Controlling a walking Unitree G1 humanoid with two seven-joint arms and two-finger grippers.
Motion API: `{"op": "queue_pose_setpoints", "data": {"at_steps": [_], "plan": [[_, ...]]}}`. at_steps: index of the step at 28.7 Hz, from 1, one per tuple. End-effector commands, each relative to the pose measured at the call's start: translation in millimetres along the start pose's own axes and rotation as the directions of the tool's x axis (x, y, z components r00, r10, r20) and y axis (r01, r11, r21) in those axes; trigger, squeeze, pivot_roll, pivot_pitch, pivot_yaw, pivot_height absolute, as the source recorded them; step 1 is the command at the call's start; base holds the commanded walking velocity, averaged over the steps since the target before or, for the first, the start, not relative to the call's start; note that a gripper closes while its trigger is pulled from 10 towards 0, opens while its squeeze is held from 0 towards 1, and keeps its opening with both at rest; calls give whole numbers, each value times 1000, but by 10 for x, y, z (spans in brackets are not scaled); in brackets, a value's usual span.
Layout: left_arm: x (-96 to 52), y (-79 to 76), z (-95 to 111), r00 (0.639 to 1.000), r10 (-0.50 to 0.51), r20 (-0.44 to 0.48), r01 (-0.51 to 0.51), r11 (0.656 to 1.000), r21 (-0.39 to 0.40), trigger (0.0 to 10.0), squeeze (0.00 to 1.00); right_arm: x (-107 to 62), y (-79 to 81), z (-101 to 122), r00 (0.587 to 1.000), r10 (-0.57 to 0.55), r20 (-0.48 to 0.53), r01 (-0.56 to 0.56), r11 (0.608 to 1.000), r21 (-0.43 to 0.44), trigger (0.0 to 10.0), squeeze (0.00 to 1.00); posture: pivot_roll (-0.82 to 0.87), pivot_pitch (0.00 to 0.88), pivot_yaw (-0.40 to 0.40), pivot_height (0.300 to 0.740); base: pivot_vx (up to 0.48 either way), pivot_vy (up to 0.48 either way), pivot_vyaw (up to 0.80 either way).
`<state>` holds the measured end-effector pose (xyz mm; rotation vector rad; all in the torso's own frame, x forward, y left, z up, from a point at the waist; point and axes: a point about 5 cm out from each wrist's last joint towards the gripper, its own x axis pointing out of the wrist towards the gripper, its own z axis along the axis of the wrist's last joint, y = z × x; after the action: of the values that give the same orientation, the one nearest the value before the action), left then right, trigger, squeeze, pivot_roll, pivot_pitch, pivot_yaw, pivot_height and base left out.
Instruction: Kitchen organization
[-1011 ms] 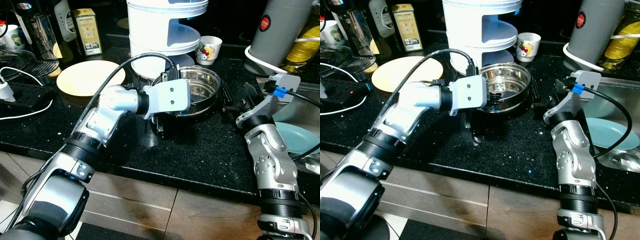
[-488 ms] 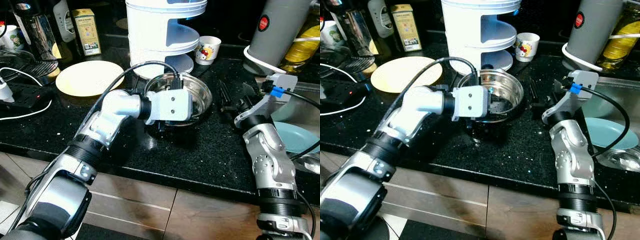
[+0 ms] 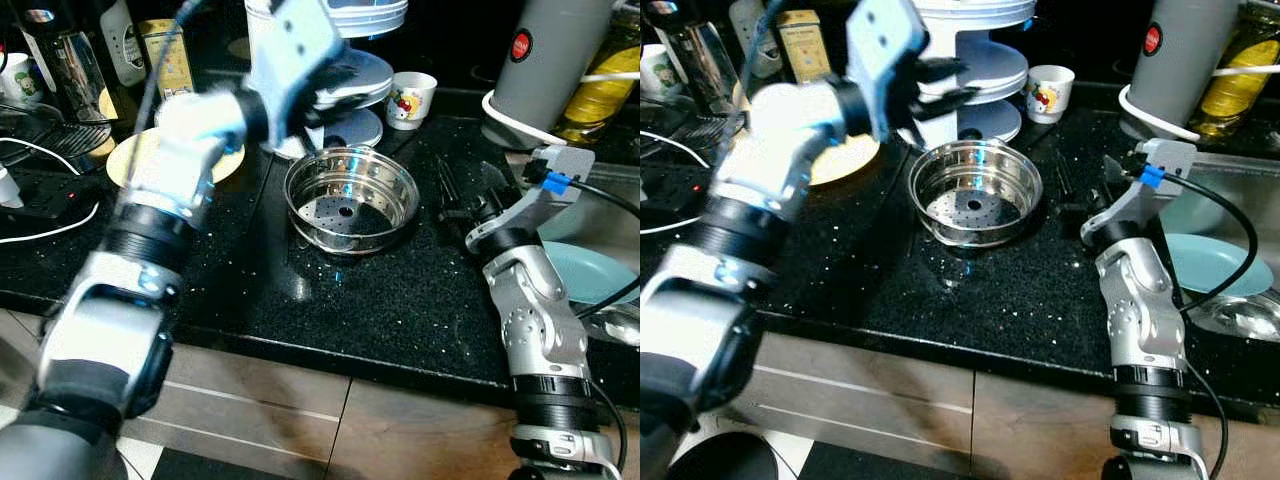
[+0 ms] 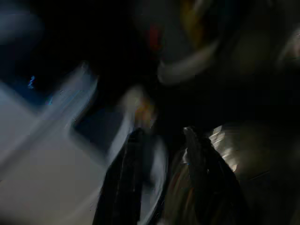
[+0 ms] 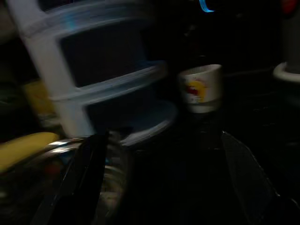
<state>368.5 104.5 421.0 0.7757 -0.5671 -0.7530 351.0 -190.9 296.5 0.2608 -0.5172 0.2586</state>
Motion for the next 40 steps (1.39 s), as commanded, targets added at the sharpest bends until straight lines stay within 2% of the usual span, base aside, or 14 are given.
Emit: {"op": "queue_pose_setpoints", "data": {"at_steps": [1,2,3,4,5,12,23,24,27,28,33,38,39,40], "plan": [[-76,-6,-203,991,-24,-133,30,998,49,10000,0,-25,65,-48,999,46,-16,-45,998,38,10000,0,54,240,17,740,0,0,0],[-286,3,-523,939,-38,-342,97,983,157,10000,0,-8,145,-57,996,88,-16,-87,994,69,10000,0,54,240,17,740,0,0,0],[-380,-21,-653,904,-55,-425,149,970,192,10000,0,-1,158,-59,996,92,-15,-90,993,75,10000,0,54,240,17,740,0,0,0],[-380,-21,-653,904,-55,-425,149,970,192,10000,0,-1,158,-59,996,92,-15,-90,993,75,10000,0,54,240,17,740,0,0,0],[-502,-72,-809,848,-91,-522,232,950,211,10000,0,6,169,-58,996,93,-14,-92,992,82,10000,0,54,240,17,740,0,0,0],[-696,-134,-1063,747,-60,-662,317,908,275,10000,0,16,265,-14,987,162,-6,-160,979,129,10000,0,54,240,17,740,0,0,0],[-813,-175,-1331,701,57,-711,279,895,347,10000,0,9,266,-8,986,167,-6,-165,975,146,10000,0,49,233,7,740,0,0,0],[-816,-169,-1343,704,81,-705,263,893,365,10000,1000,5,265,-6,986,168,-7,-165,975,148,10000,0,45,227,7,740,0,0,0],[-827,-132,-1365,707,161,-689,206,885,418,10000,1000,-4,261,-7,986,167,-9,-164,975,149,10000,0,44,225,7,740,0,0,0],[-842,-119,-1385,698,189,-691,181,887,425,10000,0,-7,261,-10,986,167,-10,-163,975,150,10000,0,44,225,7,740,0,0,0],[-932,-135,-1512,638,231,-734,153,897,415,10000,0,-13,256,-17,987,163,-13,-159,976,150,10000,0,43,225,6,740,0,0,0],[-975,-207,-1598,621,221,-752,156,905,395,10000,0,-12,244,-23,987,157,-16,-153,977,150,10000,0,42,236,8,740,0,0,0],[-979,-223,-1610,625,219,-749,143,911,386,0,0,-15,239,-25,988,154,-18,-150,977,149,10000,0,42,236,8,740,0,0,0],[-982,-235,-1621,626,219,-748,134,915,380,0,0,-18,234,-27,988,151,-19,-147,978,148,10000,0,42,236,8,740,0,0,0]]}}
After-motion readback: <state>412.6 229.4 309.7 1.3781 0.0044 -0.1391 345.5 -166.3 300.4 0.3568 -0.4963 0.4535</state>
